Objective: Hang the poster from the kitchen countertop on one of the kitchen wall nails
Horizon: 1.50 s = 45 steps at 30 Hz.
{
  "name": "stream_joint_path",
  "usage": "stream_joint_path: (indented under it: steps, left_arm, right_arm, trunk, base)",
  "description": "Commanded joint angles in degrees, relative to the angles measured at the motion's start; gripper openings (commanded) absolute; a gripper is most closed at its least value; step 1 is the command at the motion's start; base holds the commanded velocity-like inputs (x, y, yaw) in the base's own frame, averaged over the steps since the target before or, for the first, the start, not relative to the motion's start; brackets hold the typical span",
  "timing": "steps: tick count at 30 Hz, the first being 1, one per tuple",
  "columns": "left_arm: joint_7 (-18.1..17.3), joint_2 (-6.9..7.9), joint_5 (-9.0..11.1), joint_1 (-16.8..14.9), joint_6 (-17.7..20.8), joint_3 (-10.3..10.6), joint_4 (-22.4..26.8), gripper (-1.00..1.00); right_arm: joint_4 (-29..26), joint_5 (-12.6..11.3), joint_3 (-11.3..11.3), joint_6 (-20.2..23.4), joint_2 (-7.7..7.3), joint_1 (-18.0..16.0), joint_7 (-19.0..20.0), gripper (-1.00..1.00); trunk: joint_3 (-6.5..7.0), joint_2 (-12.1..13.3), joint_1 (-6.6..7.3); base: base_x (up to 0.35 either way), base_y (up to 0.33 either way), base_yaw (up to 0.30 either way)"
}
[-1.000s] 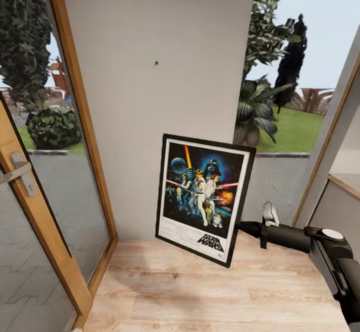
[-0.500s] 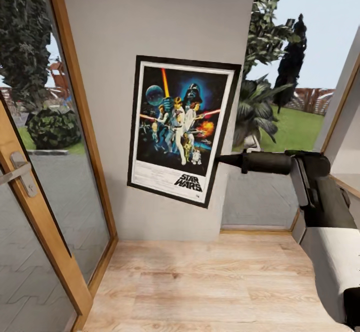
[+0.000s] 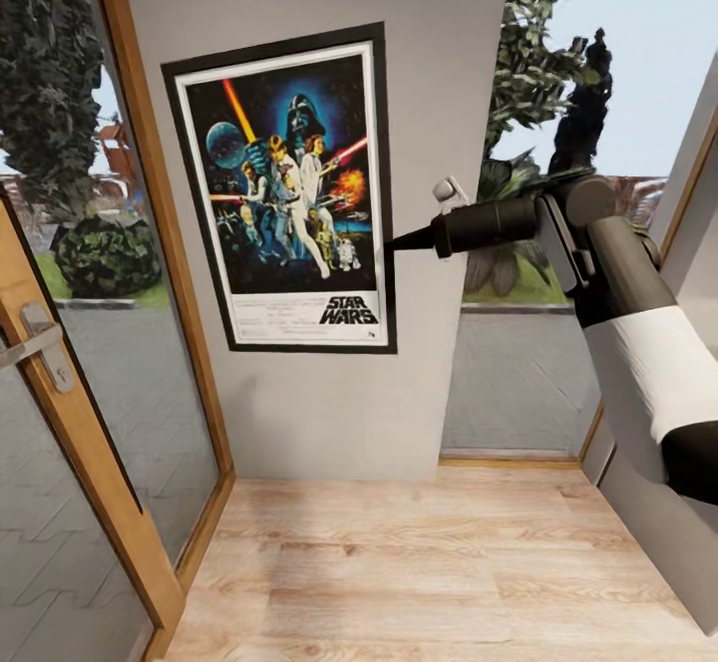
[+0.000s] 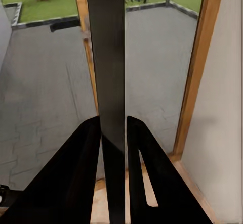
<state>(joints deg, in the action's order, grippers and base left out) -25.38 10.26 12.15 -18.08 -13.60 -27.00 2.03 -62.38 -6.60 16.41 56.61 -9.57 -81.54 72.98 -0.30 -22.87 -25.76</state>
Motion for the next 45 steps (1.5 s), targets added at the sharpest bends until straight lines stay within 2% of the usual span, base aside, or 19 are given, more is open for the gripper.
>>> stream_joint_path:
  steps: [1,6,7,8,10,16,45]
  left_arm:
    - [-0.27,0.02,0.60,-0.03,-0.11,0.28,-0.10,1.00]
    - [-0.20,0.03,0.60,-0.03,-0.10,0.28,-0.10,1.00]
    - [-0.20,0.03,0.60,-0.03,-0.10,0.28,-0.10,1.00]
    - [-0.19,0.03,0.60,-0.03,-0.07,0.28,-0.10,1.00]
    - [-0.19,0.03,0.60,-0.03,-0.07,0.28,-0.10,1.00]
    - [-0.19,0.03,0.60,-0.03,-0.05,0.28,-0.10,1.00]
    - [-0.19,0.20,0.60,-0.03,-0.02,0.28,-0.10,1.00]
  right_arm:
    - [0.45,-0.62,0.31,0.60,-0.04,-0.32,-0.12,-1.00]
    - [1.23,-0.82,0.19,0.47,-0.08,-0.78,-0.16,-1.00]
    - [1.23,-0.86,-0.31,0.44,-0.08,-0.79,-0.17,-1.00]
    - [1.20,-0.96,-2.00,0.39,-0.09,-0.80,-0.18,-1.00]
    - [1.14,-1.03,-4.00,0.38,-0.09,-0.79,-0.19,-1.00]
    - [0.89,-1.18,-6.05,0.28,-0.06,-0.32,-0.05,-1.00]
    - [3.25,-1.06,-6.30,0.25,-0.09,-0.17,-0.26,-1.00]
  trunk:
    - [-0.03,-0.05,-0.02]
    - [-0.03,-0.05,-0.02]
    - [-0.03,-0.05,-0.02]
    - [-0.03,-0.05,-0.02]
    - [-0.03,-0.05,-0.02]
    - [-0.03,-0.05,-0.02]
    - [-0.03,-0.05,-0.02]
  base:
    - [0.000,0.000,0.000]
    - [0.000,0.000,0.000]
    - [0.000,0.000,0.000]
    - [0.000,0.000,0.000]
    - [0.000,0.000,0.000]
    - [0.000,0.000,0.000]
    - [0.000,0.000,0.000]
